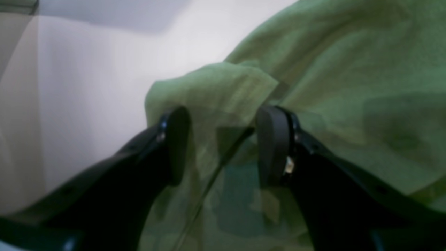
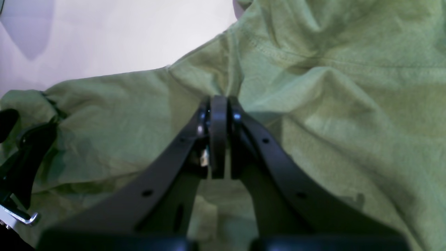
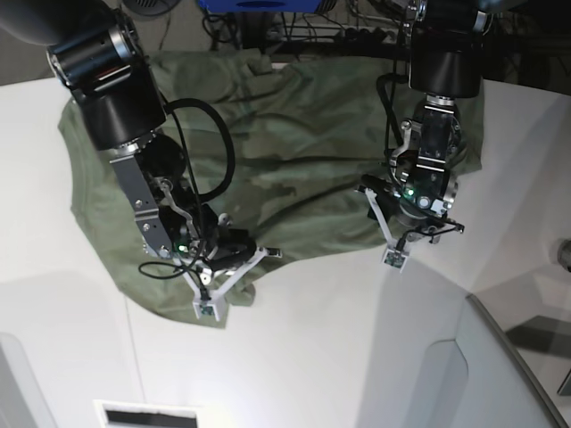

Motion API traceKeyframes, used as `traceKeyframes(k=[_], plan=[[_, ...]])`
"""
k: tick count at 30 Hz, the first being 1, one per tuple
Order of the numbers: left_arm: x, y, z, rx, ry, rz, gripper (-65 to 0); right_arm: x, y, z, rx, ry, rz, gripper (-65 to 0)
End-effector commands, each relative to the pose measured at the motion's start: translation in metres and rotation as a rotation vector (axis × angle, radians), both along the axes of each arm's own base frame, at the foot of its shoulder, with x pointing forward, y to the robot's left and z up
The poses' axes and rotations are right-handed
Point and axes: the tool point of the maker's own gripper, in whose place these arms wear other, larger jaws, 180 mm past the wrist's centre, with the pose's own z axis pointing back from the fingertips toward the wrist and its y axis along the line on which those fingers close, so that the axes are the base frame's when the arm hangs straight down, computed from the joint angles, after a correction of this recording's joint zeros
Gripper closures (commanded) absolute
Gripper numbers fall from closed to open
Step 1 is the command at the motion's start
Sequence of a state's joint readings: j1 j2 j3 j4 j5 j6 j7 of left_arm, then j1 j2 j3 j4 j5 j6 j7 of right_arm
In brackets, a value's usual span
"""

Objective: Layout the t-shirt on the table in an organized manner, then fold the t-shirt properly
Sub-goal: 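Grasp the shirt fabric with the left gripper toward the right gripper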

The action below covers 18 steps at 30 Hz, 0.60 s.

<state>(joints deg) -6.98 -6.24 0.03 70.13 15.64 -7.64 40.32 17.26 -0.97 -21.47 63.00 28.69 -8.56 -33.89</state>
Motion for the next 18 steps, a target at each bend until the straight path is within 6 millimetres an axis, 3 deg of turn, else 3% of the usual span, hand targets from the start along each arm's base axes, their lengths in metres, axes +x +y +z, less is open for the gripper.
traceKeyframes(k=[1, 10, 12, 18], plan=[[0.014, 0.004, 0.014, 0.01, -0.051, 0.002, -31.1, 0.017, 0.005, 0.02, 0.021, -0.059, -0.002, 0.0], [0.021, 0.012, 0.021, 0.026, -0.068, 0.004, -30.8, 0.017, 0.005, 0.02, 0.021, -0.059, -0.002, 0.0], [0.022, 0.021, 0.023, 0.044, -0.066, 0.007, -30.8, 0.017, 0.005, 0.02, 0.021, -0.059, -0.002, 0.0], [0.018, 0.031, 0.016, 0.059, -0.04, 0.016, -30.6, 0.017, 0.005, 0.02, 0.021, -0.059, -0.002, 0.0]])
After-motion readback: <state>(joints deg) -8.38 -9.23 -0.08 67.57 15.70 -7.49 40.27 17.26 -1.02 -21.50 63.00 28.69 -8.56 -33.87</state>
